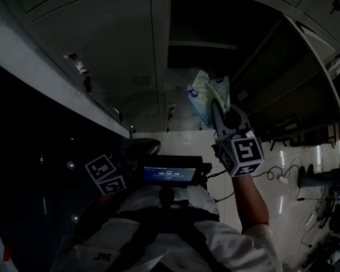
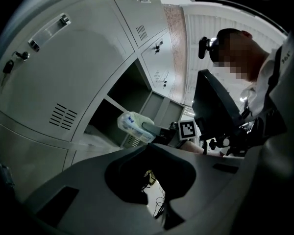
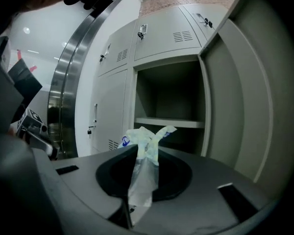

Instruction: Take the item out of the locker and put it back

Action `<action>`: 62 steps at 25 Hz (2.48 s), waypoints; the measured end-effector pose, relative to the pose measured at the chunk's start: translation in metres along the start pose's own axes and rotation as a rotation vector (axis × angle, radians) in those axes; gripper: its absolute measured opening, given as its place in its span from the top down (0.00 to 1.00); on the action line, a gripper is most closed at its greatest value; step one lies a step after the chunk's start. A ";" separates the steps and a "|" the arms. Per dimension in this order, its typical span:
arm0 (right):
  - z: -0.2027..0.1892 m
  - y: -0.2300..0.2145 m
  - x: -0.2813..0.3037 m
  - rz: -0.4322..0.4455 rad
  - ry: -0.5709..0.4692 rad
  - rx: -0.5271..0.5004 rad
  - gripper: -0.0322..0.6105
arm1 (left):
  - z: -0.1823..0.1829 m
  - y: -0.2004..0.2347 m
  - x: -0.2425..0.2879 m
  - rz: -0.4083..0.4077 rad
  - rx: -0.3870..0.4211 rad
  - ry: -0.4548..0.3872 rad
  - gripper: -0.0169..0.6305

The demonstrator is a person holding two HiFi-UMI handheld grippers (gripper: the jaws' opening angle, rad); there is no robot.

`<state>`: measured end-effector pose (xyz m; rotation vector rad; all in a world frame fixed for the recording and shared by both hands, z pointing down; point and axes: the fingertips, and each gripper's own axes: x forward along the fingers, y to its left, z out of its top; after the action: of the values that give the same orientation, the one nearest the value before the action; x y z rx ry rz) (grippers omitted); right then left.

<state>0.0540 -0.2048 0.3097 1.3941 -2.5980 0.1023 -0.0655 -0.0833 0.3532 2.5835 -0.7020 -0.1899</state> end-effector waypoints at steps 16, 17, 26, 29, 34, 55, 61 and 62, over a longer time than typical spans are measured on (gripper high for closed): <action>0.086 -0.035 0.031 -0.054 -0.115 -0.113 0.91 | 0.003 0.005 -0.007 0.025 0.002 -0.010 0.98; 0.094 -0.036 0.035 -0.056 -0.127 -0.123 0.91 | 0.003 0.005 -0.006 0.025 0.000 -0.012 0.98; 0.122 -0.056 0.088 -0.085 -0.112 -0.167 0.91 | 0.019 0.004 0.000 0.031 0.007 -0.054 0.98; 0.128 -0.060 0.106 -0.100 -0.111 -0.178 0.91 | 0.020 0.004 -0.001 0.039 0.010 -0.059 0.99; 0.132 -0.073 0.144 -0.164 -0.059 -0.289 0.90 | 0.017 0.003 -0.003 0.056 0.011 -0.057 0.99; 0.138 -0.088 0.192 -0.252 -0.030 -0.374 0.56 | 0.014 0.005 -0.004 0.116 0.005 -0.060 0.98; 0.155 -0.085 0.168 -0.229 -0.104 -0.352 0.54 | 0.018 0.005 0.010 0.100 0.000 -0.049 0.98; 0.157 -0.085 0.163 -0.224 -0.115 -0.342 0.54 | 0.019 0.006 0.012 0.100 -0.001 -0.050 0.98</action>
<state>0.0157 -0.4096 0.1860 1.5806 -2.3744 -0.4443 -0.0619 -0.1013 0.3388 2.5424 -0.8471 -0.2231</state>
